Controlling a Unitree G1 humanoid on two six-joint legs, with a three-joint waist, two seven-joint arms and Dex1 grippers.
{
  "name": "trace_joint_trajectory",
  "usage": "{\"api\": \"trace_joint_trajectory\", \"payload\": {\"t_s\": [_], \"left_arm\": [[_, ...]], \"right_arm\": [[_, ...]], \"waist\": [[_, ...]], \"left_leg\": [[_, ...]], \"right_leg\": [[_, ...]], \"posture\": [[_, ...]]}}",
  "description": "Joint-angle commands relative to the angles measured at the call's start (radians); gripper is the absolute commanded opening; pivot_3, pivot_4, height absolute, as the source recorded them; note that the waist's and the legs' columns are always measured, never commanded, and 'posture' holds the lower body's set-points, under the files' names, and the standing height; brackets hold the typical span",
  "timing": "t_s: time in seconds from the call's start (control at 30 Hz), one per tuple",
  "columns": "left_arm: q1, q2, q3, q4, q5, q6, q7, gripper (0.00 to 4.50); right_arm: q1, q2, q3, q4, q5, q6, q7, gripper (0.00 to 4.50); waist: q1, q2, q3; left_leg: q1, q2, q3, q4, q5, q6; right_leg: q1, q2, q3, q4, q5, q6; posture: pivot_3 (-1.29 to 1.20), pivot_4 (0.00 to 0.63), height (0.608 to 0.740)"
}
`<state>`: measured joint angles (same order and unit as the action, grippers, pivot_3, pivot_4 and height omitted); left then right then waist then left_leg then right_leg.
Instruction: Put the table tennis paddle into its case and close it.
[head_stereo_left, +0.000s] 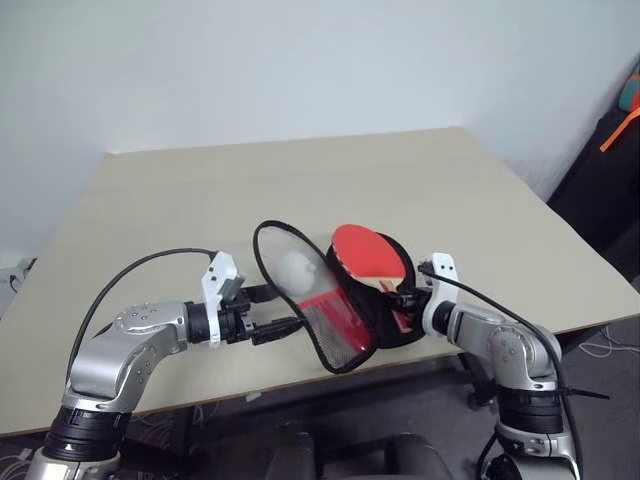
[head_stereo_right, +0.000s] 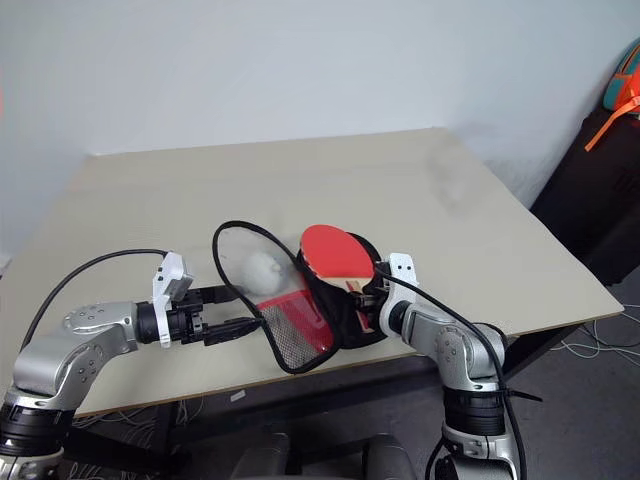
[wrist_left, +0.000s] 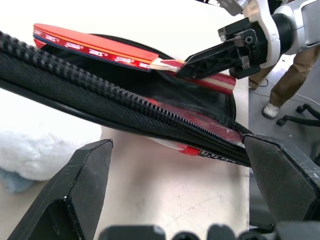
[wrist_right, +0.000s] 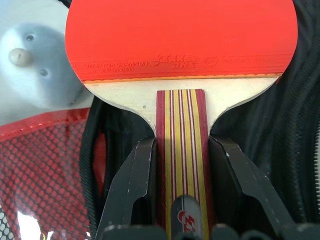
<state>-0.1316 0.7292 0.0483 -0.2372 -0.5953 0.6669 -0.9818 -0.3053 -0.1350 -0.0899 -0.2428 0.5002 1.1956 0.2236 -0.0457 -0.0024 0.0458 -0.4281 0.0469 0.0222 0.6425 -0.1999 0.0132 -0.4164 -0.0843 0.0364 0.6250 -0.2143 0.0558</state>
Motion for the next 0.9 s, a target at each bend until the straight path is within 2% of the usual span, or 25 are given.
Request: {"api": "trace_joint_trajectory", "payload": {"t_s": [0.03, 0.4, 0.73, 0.9], "left_arm": [[-0.016, -0.002, 0.002, -0.007, 0.004, -0.020, -0.008, 4.50], [0.004, -0.005, 0.008, 0.017, 0.019, -0.051, -0.024, 4.50], [-0.002, -0.022, 0.000, 0.031, 0.035, -0.064, -0.029, 4.50], [0.004, -0.018, 0.004, 0.032, 0.037, -0.069, -0.034, 4.50]], "right_arm": [[-0.007, -0.034, -0.017, -0.018, -0.008, -0.021, 0.003, 1.11], [-0.003, -0.107, 0.010, -0.005, -0.024, -0.050, 0.026, 1.11], [-0.045, -0.050, 0.025, 0.044, -0.055, -0.105, -0.022, 1.11], [-0.023, -0.075, 0.079, 0.019, -0.073, -0.113, 0.005, 2.82]], "waist": [[0.000, 0.000, 0.000], [0.000, 0.000, 0.000], [-0.001, 0.000, 0.000], [-0.001, 0.000, 0.000]], "left_leg": [[0.000, 0.000, 0.000, 0.000, 0.000, 0.000], [0.000, 0.000, 0.000, 0.000, 0.000, 0.000], [0.000, 0.000, 0.000, 0.001, 0.000, 0.000], [0.000, 0.000, 0.000, 0.001, 0.000, 0.000]], "right_leg": [[0.000, 0.000, 0.000, 0.000, 0.000, 0.000], [0.001, 0.000, 0.000, 0.000, 0.000, 0.000], [0.001, 0.000, 0.000, 0.000, 0.001, 0.000], [0.001, 0.000, 0.000, 0.000, 0.001, 0.000]], "posture": [[0.00, 0.000, 0.740], [0.00, 0.000, 0.740], [0.00, 0.000, 0.740], [0.00, 0.000, 0.740]]}}
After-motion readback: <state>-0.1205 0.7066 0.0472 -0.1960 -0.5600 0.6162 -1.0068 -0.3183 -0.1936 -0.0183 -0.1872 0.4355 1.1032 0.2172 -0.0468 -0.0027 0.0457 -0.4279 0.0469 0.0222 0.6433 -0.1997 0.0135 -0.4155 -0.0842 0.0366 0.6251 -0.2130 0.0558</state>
